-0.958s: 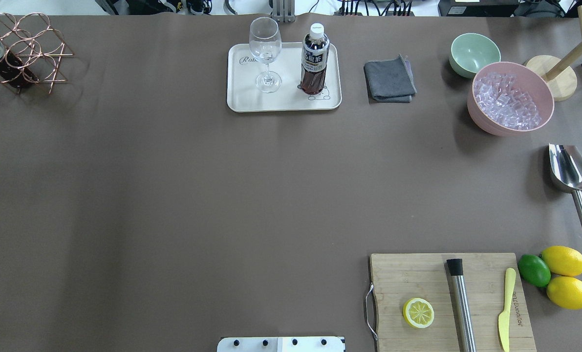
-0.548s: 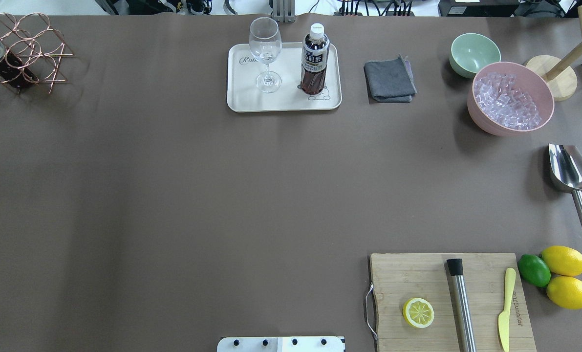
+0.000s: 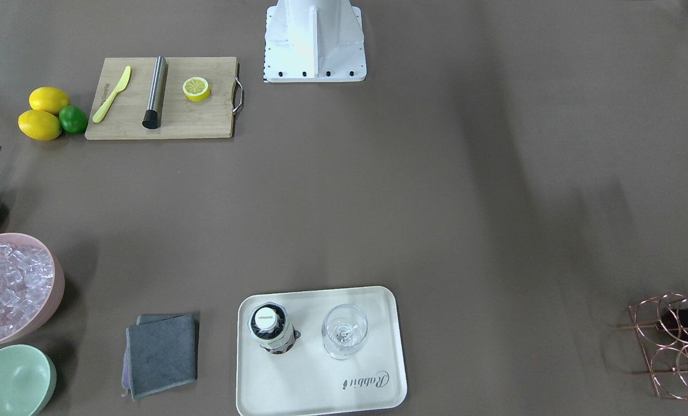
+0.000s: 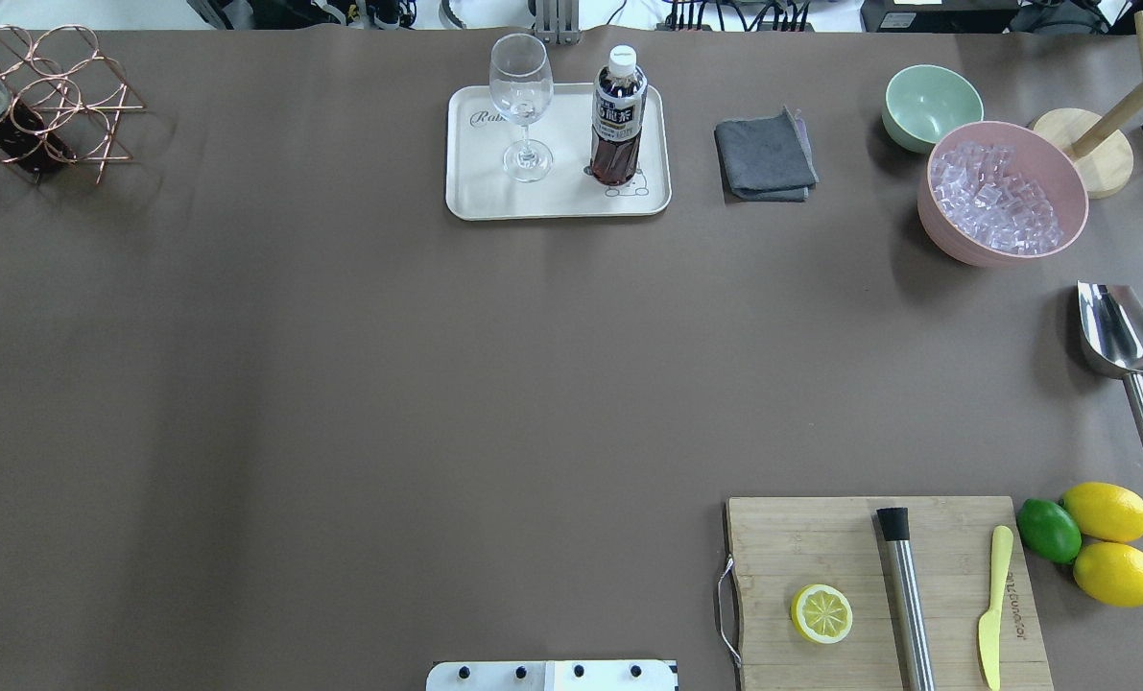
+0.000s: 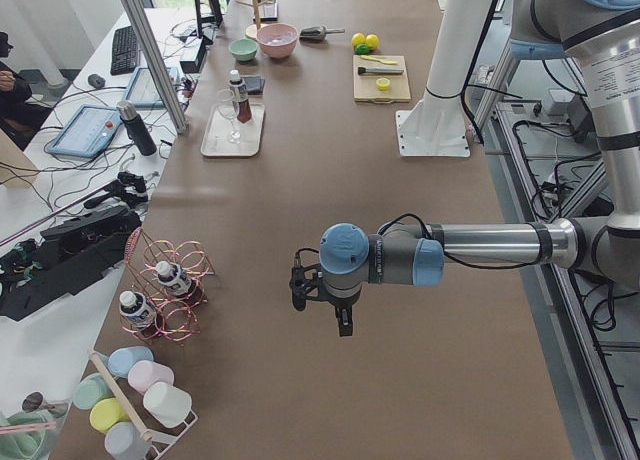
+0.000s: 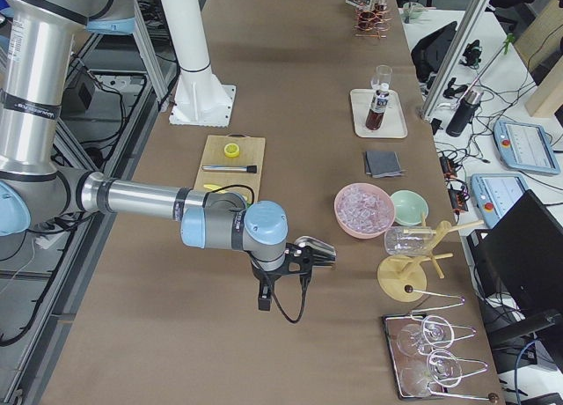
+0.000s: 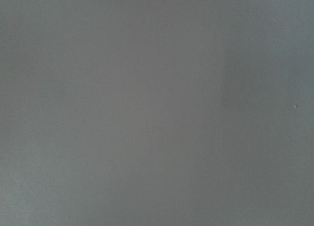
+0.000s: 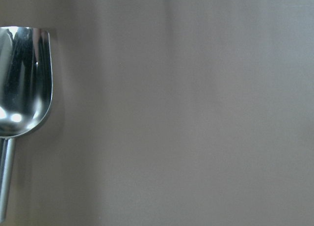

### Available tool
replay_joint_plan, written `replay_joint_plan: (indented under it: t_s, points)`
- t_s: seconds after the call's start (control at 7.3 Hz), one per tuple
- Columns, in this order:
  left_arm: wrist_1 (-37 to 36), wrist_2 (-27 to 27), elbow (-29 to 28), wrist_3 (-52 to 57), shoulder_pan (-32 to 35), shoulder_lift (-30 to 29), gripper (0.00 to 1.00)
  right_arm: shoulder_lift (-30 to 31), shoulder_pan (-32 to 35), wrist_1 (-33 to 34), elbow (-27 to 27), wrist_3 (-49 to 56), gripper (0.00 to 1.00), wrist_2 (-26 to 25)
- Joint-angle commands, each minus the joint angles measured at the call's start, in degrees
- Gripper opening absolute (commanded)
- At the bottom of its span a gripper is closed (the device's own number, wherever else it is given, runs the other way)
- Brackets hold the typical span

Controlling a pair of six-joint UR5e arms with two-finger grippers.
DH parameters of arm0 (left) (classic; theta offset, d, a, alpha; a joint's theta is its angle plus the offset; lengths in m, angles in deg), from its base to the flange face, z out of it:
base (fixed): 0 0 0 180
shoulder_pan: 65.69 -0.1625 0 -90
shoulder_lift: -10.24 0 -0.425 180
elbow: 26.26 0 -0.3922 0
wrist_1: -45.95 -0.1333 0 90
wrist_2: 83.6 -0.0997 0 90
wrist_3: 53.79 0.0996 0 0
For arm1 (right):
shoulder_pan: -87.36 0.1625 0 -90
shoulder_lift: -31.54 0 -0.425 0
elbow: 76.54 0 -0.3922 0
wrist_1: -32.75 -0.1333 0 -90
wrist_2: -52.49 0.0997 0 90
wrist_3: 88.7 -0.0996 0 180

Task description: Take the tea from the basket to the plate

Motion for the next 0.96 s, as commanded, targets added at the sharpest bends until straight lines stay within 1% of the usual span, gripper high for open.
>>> replay_joint_plan:
  t_s: [0.0,0.14,0.27,0.41,0.82]
  points:
    - [-0.6,-1.9,-0.4,2.1,-0.8,-0.8,0.97,-0.2,0.0,0.0,0.8,3.3,1.00,0.0]
    - [-3.6,-2.6,-0.5,6.9,-0.1,-1.5,0.97,-0.2,0.0,0.0,1.1,3.0,1.00,0.0]
    - [-8.8,-3.1,0.2,8.2,1.0,-3.7,0.97,-0.2,0.0,0.0,1.7,3.0,1.00,0.1]
    - [-11.4,-3.2,0.1,11.0,1.9,-5.0,0.97,-0.2,0.0,0.0,1.7,2.9,1.00,0.1]
    - [-11.7,-4.5,-0.6,12.0,2.7,-6.2,0.97,-0.3,0.0,-0.1,1.8,2.8,1.00,0.1]
